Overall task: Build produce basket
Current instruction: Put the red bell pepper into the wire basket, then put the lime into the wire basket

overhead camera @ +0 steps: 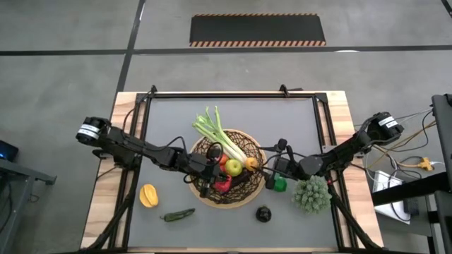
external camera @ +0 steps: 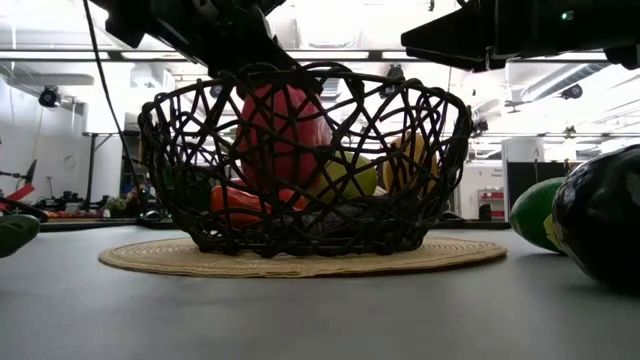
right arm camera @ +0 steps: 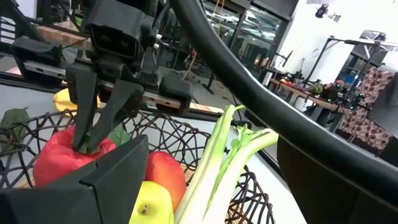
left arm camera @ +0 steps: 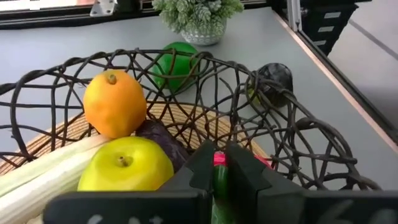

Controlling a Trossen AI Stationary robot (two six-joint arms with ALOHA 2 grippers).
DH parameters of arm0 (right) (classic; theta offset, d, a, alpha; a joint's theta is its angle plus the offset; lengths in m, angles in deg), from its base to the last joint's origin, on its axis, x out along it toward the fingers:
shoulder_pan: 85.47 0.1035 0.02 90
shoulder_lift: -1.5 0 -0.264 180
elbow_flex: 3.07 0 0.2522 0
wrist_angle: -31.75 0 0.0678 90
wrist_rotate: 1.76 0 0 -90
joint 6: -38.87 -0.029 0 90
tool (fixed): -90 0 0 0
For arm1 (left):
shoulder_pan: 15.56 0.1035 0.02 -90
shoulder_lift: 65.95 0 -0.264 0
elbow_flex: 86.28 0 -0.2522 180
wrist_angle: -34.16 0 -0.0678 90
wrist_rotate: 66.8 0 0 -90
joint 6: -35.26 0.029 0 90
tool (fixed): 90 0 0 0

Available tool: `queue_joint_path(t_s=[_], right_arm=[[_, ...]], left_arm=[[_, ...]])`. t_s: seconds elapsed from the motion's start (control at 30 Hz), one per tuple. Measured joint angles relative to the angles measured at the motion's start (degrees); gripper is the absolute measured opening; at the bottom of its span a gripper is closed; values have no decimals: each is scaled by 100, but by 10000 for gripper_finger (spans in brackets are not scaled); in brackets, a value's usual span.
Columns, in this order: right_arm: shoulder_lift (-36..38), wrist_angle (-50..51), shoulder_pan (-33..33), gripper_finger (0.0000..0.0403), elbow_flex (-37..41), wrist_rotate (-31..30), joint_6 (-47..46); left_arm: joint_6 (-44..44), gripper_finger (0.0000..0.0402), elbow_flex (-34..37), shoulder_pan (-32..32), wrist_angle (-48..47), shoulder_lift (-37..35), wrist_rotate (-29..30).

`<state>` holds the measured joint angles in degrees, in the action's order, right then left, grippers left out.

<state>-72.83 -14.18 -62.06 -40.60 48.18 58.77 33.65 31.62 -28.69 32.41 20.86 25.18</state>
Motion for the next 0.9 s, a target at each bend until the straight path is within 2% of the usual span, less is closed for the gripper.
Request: queue_joint_path(t_s=[0.17,0.43,0.57,0.9], right_arm=[[0,-1,25,334,0,4,0],[0,-5,34,340,0,2,0],[0,-8,34,339,0,0,-4],[29,-8,34,339,-12,-16,-306]], left_arm=[[-114,21,37,2,-1,0,-4],[-253,104,299,29,318,-7,-2],[-253,132,321,37,401,-37,7],[37,144,284,42,357,-232,33]])
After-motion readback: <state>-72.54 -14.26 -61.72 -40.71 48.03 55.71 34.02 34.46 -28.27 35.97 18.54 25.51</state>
